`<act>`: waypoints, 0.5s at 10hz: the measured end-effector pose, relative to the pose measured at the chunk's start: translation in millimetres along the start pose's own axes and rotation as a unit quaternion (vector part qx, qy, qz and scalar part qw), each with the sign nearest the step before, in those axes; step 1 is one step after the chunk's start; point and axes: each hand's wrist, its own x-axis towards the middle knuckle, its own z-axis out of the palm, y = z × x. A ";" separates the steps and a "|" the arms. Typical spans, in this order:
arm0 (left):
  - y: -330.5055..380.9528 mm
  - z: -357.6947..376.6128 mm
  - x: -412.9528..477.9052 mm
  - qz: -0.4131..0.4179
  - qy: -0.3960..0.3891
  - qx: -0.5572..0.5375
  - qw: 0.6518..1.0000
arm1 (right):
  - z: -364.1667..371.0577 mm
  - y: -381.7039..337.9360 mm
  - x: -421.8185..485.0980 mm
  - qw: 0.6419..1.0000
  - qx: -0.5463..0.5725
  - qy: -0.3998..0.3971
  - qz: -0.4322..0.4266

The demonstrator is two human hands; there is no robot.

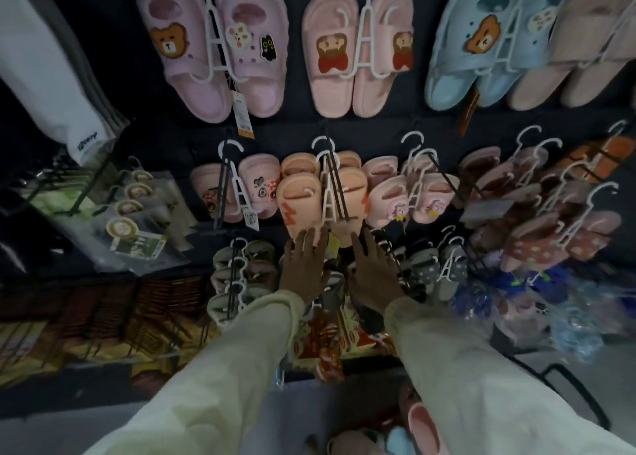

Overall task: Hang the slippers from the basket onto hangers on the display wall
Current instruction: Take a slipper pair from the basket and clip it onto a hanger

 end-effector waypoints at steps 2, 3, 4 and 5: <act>40.0 32.8 -69.5 -0.030 -0.052 -0.022 0.998 | 21.9 43.4 -79.6 0.999 0.041 -0.025 0.016; 62.9 53.6 -103.3 -0.041 -0.076 -0.017 0.996 | 39.4 72.5 -125.0 0.996 0.014 -0.079 0.049; 84.1 81.0 -139.2 -0.033 -0.102 -0.055 0.993 | 57.3 101.7 -170.0 0.992 0.030 -0.113 0.053; 108.1 102.5 -179.7 -0.034 -0.153 -0.077 0.985 | 77.7 130.5 -219.3 0.993 0.026 -0.107 0.052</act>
